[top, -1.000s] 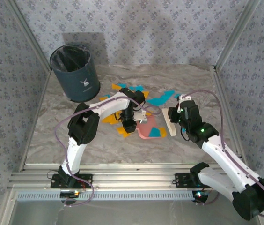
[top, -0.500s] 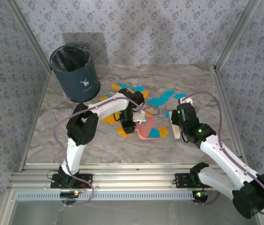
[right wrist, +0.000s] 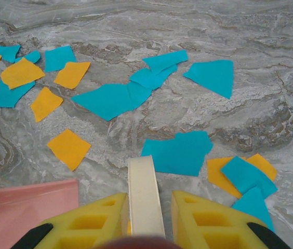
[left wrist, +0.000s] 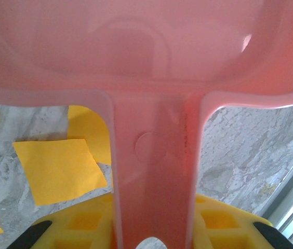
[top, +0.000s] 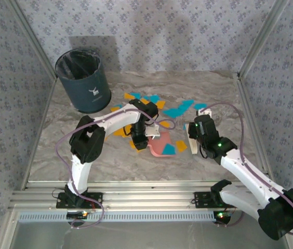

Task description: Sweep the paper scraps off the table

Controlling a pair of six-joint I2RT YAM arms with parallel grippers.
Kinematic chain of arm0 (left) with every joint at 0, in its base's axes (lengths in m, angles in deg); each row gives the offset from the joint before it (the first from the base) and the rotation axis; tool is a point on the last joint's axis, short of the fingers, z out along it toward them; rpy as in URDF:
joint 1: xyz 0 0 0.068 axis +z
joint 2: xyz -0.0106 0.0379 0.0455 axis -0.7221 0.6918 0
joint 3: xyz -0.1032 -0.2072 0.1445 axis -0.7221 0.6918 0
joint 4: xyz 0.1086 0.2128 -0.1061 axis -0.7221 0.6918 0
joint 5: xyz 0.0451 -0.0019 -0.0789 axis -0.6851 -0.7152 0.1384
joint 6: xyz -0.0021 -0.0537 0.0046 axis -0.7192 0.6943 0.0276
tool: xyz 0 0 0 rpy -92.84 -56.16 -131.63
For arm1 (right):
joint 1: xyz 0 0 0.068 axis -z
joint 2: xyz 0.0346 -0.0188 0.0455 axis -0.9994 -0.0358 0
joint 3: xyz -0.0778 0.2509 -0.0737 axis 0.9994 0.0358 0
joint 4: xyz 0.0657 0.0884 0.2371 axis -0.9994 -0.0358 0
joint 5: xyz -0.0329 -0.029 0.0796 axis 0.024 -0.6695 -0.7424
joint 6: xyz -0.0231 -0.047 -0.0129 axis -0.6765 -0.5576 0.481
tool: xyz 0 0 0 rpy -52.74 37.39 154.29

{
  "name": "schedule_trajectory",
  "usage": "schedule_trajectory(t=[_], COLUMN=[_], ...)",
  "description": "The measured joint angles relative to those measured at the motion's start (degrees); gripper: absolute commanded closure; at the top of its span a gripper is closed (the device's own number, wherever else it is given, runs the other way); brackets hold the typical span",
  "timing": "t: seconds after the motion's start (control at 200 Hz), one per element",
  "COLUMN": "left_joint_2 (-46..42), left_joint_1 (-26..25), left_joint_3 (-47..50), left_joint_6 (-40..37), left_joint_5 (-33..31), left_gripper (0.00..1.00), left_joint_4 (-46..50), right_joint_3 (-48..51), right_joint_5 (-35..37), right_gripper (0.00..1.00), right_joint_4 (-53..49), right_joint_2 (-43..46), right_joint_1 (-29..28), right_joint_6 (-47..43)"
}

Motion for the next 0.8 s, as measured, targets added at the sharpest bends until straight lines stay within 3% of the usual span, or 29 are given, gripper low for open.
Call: schedule_trajectory(t=[0.8], left_joint_2=[1.22], left_joint_1=[-0.37], left_joint_3=[-0.02], left_joint_6=[0.22], left_joint_5=[1.73], left_gripper=[1.0], left_joint_4=[0.28], right_joint_3=[1.01], right_joint_5=[-12.24], right_gripper=[1.0], right_joint_4=[7.98], right_joint_2=[-3.21], right_joint_1=[-0.35], right_joint_6=[1.53])
